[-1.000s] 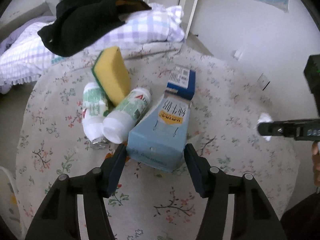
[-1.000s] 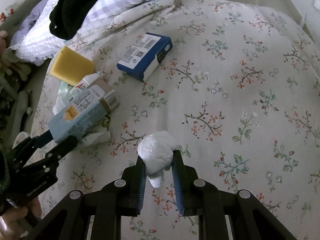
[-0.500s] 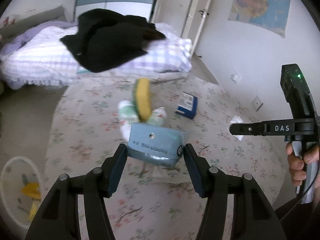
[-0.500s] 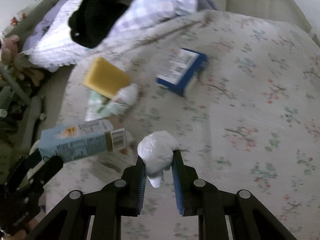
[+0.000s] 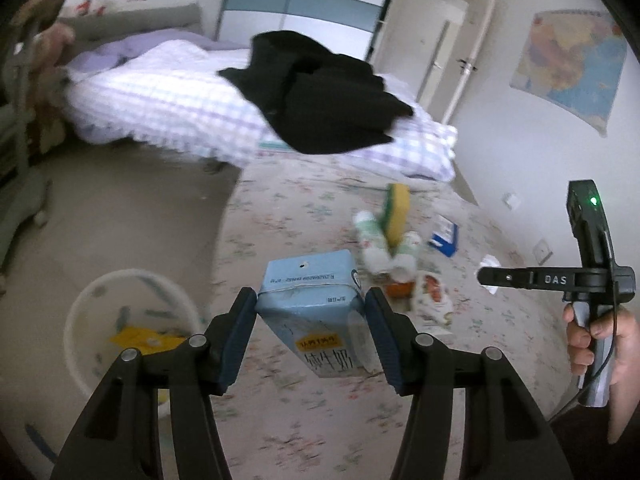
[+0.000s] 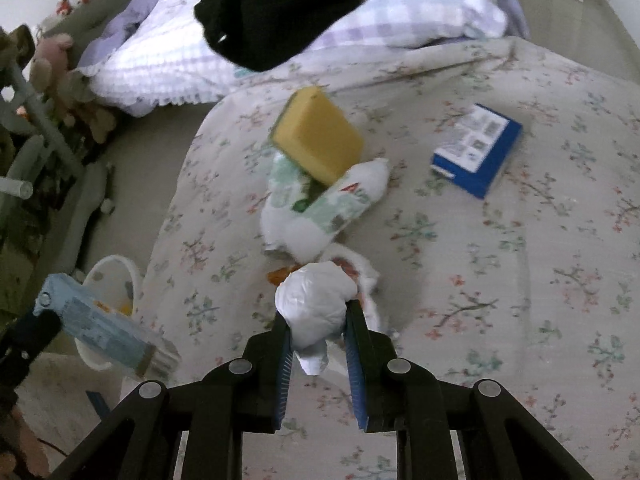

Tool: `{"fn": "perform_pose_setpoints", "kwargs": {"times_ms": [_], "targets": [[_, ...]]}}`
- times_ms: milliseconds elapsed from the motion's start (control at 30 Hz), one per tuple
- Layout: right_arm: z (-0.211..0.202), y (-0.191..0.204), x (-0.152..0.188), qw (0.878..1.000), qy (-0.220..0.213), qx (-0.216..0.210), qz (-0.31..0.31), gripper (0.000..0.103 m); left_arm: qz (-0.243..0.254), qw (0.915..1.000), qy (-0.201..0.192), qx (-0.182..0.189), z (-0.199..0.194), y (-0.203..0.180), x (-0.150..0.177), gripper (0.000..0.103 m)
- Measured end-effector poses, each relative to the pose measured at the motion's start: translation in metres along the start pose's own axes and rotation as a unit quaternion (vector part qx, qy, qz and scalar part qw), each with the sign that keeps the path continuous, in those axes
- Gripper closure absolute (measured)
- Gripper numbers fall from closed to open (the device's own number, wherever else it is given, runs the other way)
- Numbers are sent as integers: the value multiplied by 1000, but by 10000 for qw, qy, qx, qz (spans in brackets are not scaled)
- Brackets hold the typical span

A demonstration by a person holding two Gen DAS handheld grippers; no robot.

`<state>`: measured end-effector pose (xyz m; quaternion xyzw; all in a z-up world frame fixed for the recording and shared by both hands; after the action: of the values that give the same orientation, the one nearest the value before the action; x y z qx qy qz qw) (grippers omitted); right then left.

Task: Collect trash
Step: 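Drop the carton into the wastebasket with the left tool while the right tool drops the tissue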

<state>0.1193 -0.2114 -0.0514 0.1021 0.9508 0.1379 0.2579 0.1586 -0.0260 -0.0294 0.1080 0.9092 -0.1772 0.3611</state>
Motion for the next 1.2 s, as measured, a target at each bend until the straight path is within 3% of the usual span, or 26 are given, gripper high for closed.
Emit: {"fn": "perform_pose_setpoints", "kwargs": {"times_ms": [400, 667, 767, 900, 1200], "targets": [[30, 78, 4, 9986, 148, -320, -398, 81, -601, 9950, -195, -770, -24, 89, 9, 44], [58, 126, 7, 9964, 305, -424, -666, 81, -787, 9859, -403, -1422, -32, 142, 9, 44], [67, 138, 7, 9957, 336, -489, -710, 81, -917, 9833, -428, -1510, -30, 158, 7, 43], [78, 155, 8, 9948, 369, -579, -746, 81, -1252, 9759, 3, -1788, -23, 181, 17, 23], [106, 194, 20, 9918, 588, -672, -909, 81, -1498, 9630, 458, -2194, -37, 203, 50, 16]]}}
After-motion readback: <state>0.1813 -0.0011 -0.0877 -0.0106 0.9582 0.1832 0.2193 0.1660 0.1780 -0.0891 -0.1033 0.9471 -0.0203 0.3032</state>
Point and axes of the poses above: each gripper's, at about its wrist camera, not at the fingertips, and z roughly the way its jaws point, y to its left, x to its underside, the point moved 7 cm from there along z, roughly the way its jaws point, and after that the axes turned 1 degree about -x, right-handed, at the moved point
